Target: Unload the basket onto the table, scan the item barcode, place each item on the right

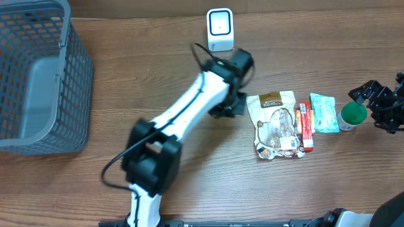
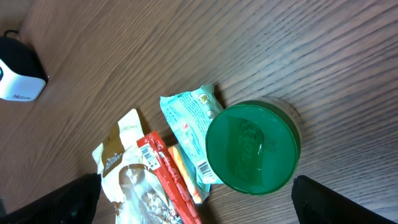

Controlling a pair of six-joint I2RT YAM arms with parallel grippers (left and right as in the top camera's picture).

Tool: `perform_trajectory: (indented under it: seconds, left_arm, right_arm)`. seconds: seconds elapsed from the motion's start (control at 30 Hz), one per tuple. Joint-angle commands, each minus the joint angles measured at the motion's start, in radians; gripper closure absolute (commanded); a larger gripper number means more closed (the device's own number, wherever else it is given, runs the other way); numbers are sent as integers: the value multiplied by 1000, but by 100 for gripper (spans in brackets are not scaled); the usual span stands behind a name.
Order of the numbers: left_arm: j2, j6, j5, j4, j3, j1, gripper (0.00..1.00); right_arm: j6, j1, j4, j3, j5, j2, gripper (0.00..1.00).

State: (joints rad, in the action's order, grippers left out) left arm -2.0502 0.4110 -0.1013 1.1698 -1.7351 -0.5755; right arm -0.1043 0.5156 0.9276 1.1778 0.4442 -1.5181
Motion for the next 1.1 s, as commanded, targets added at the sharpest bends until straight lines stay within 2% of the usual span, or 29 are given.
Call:
perform_trajectory:
  seconds: [0.0, 0.23, 0.53, 0.63, 0.67, 0.7, 1.07]
  left_arm:
    - [90, -22, 114, 63, -25, 80, 96]
    - [121, -23, 163, 130, -23, 228, 96]
    - [121, -23, 164, 143, -14, 349, 91]
    - [121, -33, 164, 164, -14, 373, 73]
    - [121, -33, 163, 170, -14, 378, 28]
    - [121, -33, 164, 167, -14, 380, 0]
    - [121, -33, 164, 158, -14, 379, 0]
  right_arm:
    - [5, 2, -5, 8, -3, 21, 0]
    - [5, 2, -5, 8, -3, 21, 0]
    - [5, 2, -5, 8, -3, 21, 0]
    - [5, 2, -5, 8, -3, 21, 0]
    - [5, 2, -5, 8, -3, 21, 0]
    - [5, 2, -5, 8, -3, 21, 0]
    - [5, 2, -5, 8, -3, 21, 0]
